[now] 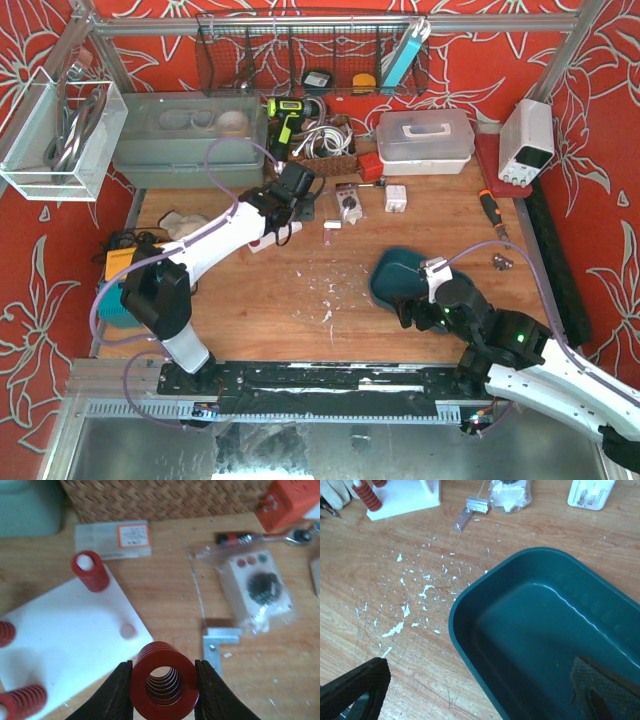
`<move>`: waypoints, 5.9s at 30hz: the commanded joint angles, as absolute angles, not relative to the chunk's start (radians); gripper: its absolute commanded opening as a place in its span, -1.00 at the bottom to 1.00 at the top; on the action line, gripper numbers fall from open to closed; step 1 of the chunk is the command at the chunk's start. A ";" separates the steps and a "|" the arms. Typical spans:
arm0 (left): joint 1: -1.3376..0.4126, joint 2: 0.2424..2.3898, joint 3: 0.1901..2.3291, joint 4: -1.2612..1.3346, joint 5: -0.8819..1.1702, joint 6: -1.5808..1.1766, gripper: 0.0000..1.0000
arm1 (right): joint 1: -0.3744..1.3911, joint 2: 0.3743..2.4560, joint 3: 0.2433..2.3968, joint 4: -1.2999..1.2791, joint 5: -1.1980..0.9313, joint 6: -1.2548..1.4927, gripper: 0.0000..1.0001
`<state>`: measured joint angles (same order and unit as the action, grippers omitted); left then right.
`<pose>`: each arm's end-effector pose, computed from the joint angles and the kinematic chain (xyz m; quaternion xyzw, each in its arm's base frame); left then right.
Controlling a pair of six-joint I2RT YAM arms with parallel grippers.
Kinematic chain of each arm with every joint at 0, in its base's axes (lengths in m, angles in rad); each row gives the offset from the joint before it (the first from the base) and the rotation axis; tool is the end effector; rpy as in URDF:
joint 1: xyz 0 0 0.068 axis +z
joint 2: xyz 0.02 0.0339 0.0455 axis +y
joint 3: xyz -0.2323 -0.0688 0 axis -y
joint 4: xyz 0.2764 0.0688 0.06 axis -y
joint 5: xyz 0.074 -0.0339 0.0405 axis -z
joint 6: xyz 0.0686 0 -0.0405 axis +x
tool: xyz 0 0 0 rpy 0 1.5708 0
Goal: Install the large spring
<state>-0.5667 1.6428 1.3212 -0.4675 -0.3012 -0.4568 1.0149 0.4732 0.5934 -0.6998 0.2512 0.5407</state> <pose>0.3621 -0.2063 0.2157 -0.0069 0.9159 -0.0635 0.3963 0.1189 0.1591 0.2352 -0.1471 0.8623 0.2526 0.4135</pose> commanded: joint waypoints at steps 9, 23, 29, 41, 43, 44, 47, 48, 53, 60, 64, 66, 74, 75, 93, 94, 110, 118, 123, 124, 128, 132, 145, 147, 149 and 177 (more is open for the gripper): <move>-0.503 1.715 1.378 -0.429 -0.363 -0.427 -0.94 | 1.020 0.550 0.613 -0.734 0.288 0.512 0.98; -0.471 1.776 1.343 -0.375 -0.343 -0.438 -0.92 | 1.020 0.516 0.604 -0.745 0.302 0.526 0.98; -0.471 1.767 1.317 -0.371 -0.342 -0.445 -0.92 | 1.019 0.525 0.604 -0.747 0.309 0.528 0.98; -0.469 1.766 1.281 -0.373 -0.325 -0.470 -0.88 | 1.020 0.536 0.604 -0.746 0.325 0.524 0.98; -0.469 1.763 1.282 -0.380 -0.326 -0.476 -0.88 | 1.020 0.535 0.602 -0.746 0.325 0.526 0.98; -0.469 1.761 1.282 -0.381 -0.324 -0.476 -0.88 | 1.020 0.535 0.602 -0.746 0.326 0.525 0.98; -0.469 1.752 1.287 -0.393 -0.325 -0.474 -0.88 | 1.020 0.535 0.600 -0.746 0.329 0.528 0.98; -0.469 1.749 1.290 -0.398 -0.330 -0.474 -0.87 | 1.020 0.535 0.599 -0.744 0.330 0.527 0.98; -0.469 1.734 1.293 -0.410 -0.345 -0.462 -0.86 | 1.019 0.539 0.589 -0.734 0.331 0.525 0.98; -0.469 1.734 1.261 -0.379 -0.332 -0.469 -0.77 | 1.020 0.546 0.592 -0.734 0.333 0.523 0.98; -0.468 1.764 1.250 -0.345 -0.329 -0.458 -0.60 | 1.020 0.539 0.597 -0.738 0.334 0.526 0.98; -0.466 1.784 1.257 -0.334 -0.333 -0.457 -0.48 | 1.020 0.538 0.598 -0.740 0.335 0.526 0.98; -0.465 1.795 1.309 -0.343 -0.325 -0.477 -0.01 | 1.020 0.537 0.607 -0.739 0.338 0.538 0.98; -0.465 1.784 1.309 -0.349 -0.323 -0.482 0.05 | 1.019 0.539 0.608 -0.734 0.344 0.537 0.98; -0.464 1.054 0.745 0.075 -0.261 -0.380 1.00 | 0.950 0.880 0.649 -0.250 0.763 0.208 0.98; -0.465 1.014 0.678 0.147 -0.266 -0.355 1.00 | 0.920 0.893 0.643 -0.208 0.737 0.178 0.98; -0.329 1.113 0.286 0.707 -0.402 0.065 1.00 | 0.310 0.996 0.513 0.138 0.341 -0.013 0.98; -0.268 1.282 0.188 0.993 -0.384 0.045 1.00 | 0.169 1.178 0.389 0.427 0.250 0.047 0.98; -0.250 1.277 0.131 1.125 -0.356 0.102 1.00 | 0.141 1.201 0.315 0.594 0.199 0.022 0.98; -0.245 1.282 0.116 1.161 -0.350 0.103 1.00 | 0.140 1.200 0.299 0.635 0.188 0.002 0.98; -0.241 1.336 0.049 1.326 -0.330 0.116 1.00 | 0.127 1.238 0.270 0.753 0.185 -0.028 0.98; -0.200 1.346 0.071 1.286 -0.295 0.074 1.00 | 0.067 1.315 0.264 0.830 0.090 -0.006 0.98; -0.126 1.418 0.096 1.286 -0.213 0.022 1.00 | 0.087 1.413 0.280 0.884 0.127 -0.017 0.98; -0.125 1.414 0.097 1.279 -0.212 0.023 1.00 | 0.092 1.404 0.279 0.872 0.133 -0.019 0.98; -0.126 1.414 0.095 1.281 -0.212 0.023 1.00 | 0.092 1.408 0.279 0.880 0.132 -0.020 0.98; -0.125 1.413 0.095 1.282 -0.209 0.025 1.00 | 0.092 1.406 0.280 0.874 0.132 -0.020 0.98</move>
